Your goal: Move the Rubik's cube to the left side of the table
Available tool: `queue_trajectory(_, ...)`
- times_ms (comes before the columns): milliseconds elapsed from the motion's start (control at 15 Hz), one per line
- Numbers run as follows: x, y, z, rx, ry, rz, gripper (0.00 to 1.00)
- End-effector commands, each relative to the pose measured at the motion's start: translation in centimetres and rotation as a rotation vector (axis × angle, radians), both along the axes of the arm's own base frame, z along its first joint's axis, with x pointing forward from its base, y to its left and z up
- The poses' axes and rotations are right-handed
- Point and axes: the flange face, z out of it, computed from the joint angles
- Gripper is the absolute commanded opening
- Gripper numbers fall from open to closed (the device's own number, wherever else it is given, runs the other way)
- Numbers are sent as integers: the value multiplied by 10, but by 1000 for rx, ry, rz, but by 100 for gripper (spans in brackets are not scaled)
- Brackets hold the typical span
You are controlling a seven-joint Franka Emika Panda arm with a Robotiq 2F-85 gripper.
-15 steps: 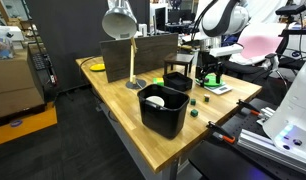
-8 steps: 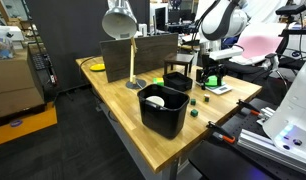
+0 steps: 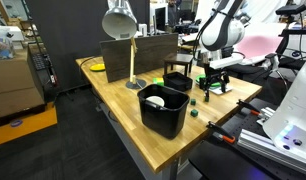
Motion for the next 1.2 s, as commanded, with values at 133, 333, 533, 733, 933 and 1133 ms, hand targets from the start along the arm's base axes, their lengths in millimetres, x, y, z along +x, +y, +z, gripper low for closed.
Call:
queue_trajectory(133,4,-15,-14,-36,22,-38,100)
queue_trajectory(333,8,-20,-20,-37,37,-42,100)
queue_trajectory(533,22,-25,-21,-42,34,-41,100)
queue_trajectory(733,40,-32,-21,-48,22,-41,100)
queue_trajectory(933,49,-36,-26,-47,24,-45,100)
queue_trajectory(1133,51,-37,-32,-46,34,-40,100)
